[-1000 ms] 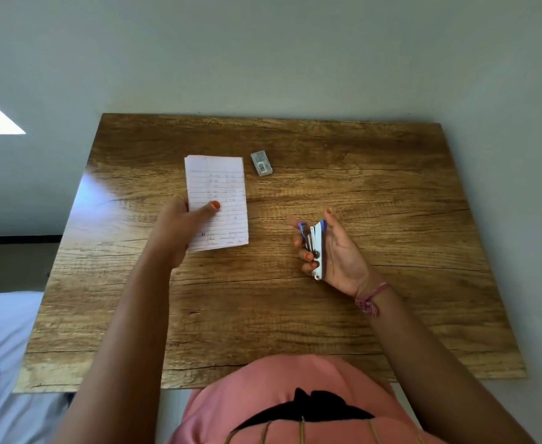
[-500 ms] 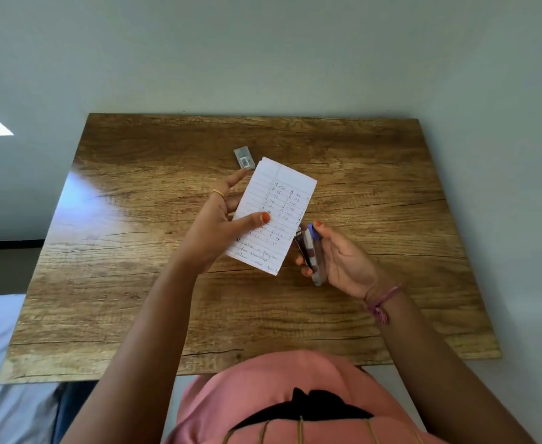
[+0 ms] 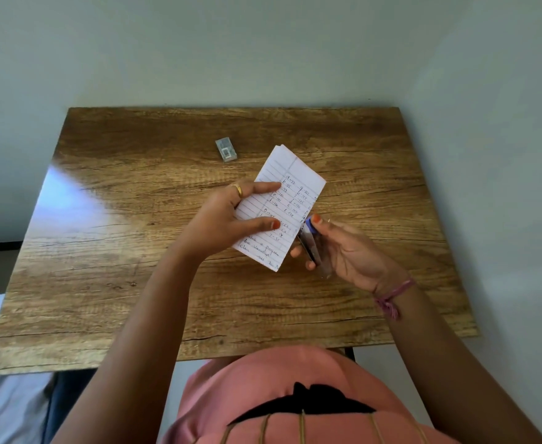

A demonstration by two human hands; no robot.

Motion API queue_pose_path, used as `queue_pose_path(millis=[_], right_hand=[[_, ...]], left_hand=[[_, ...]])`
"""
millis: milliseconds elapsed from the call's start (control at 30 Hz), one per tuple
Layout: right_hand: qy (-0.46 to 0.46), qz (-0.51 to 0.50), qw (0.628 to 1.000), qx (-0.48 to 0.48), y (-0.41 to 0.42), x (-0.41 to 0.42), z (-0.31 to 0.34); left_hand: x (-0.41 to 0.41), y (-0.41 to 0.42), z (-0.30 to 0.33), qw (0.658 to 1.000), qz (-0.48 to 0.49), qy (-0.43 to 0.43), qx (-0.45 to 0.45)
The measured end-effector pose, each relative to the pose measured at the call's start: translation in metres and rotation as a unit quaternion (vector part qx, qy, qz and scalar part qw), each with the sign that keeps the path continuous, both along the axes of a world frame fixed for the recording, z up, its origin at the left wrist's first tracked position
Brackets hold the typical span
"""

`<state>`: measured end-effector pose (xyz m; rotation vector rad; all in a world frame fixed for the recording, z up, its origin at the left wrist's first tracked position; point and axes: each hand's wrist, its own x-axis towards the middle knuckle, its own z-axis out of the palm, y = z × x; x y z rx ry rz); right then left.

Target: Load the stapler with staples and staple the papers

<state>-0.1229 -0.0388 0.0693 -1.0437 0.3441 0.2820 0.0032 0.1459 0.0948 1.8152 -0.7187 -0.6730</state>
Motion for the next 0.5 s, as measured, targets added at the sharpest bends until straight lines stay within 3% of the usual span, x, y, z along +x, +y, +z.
queue_pose_path(millis=[500], right_hand=[[0.019,-0.022,0.999,0.023,-0.0034,-0.0008,0.0005]], left_hand=[[0.0025,-0.0076,0.0010,0.993,-0.045,0.107,-0.011]])
